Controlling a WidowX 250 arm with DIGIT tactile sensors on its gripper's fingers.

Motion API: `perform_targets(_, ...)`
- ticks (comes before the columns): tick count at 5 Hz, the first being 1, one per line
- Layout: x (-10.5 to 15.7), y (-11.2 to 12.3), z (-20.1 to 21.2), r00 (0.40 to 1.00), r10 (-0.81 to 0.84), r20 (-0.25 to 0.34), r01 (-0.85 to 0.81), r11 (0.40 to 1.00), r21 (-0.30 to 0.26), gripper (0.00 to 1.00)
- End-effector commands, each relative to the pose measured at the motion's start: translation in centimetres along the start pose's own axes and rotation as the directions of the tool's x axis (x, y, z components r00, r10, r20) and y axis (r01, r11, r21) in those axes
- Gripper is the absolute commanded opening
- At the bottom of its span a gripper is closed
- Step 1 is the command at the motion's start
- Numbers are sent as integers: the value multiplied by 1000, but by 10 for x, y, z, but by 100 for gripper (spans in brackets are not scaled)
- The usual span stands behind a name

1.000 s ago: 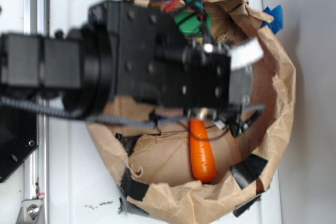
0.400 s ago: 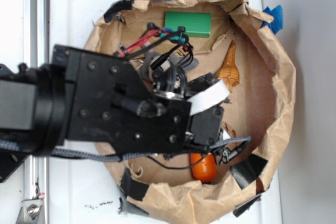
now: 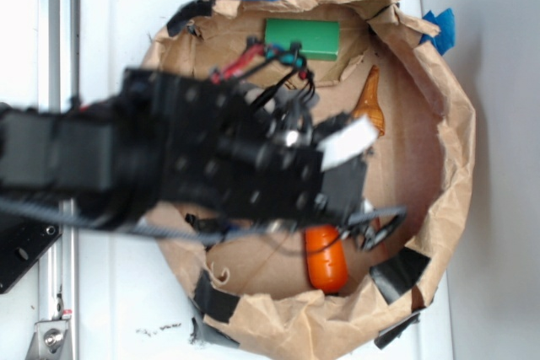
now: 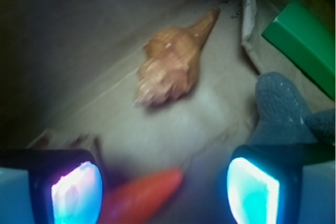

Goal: Grab the shell.

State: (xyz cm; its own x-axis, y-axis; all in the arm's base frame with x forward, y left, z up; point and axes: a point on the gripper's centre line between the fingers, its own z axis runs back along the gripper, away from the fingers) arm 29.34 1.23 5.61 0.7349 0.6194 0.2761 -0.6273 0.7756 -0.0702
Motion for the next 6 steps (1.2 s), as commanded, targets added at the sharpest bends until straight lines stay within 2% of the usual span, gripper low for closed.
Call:
perform_targets(1, 35, -4, -1, 997, 1, 75, 3, 998, -59, 100)
perform_targets(4, 43, -9, -14, 998, -4, 68, 7, 999, -36, 100)
perform_targets(6, 65, -6, -42, 999, -1, 55, -1, 999, 35, 100)
